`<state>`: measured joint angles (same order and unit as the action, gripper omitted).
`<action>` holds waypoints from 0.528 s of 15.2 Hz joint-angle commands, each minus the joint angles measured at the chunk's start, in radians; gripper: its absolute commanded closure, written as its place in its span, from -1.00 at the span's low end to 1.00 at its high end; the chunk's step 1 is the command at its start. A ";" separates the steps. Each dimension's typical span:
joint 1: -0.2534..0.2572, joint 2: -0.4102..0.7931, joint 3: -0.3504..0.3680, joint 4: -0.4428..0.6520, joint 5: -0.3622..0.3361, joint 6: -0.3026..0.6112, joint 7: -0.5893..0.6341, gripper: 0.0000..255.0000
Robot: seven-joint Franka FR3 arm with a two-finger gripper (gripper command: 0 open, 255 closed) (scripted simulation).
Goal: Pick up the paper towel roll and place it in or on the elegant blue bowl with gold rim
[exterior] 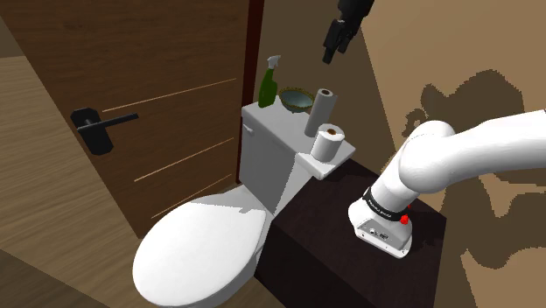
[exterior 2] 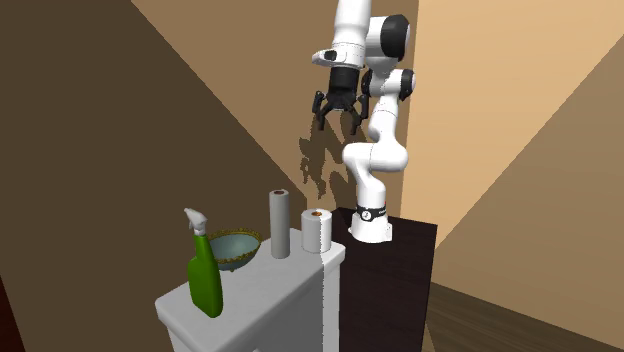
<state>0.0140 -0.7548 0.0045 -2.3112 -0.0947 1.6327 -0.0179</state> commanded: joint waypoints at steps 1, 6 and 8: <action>0.000 0.000 0.000 0.000 0.000 0.000 0.000 -1.00; -0.034 0.069 -0.085 -0.061 -0.030 0.113 -0.056 -1.00; -0.047 0.106 -0.119 -0.078 -0.040 0.158 -0.078 -1.00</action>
<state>-0.0267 -0.6743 -0.0974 -2.3913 -0.1300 1.7706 -0.0847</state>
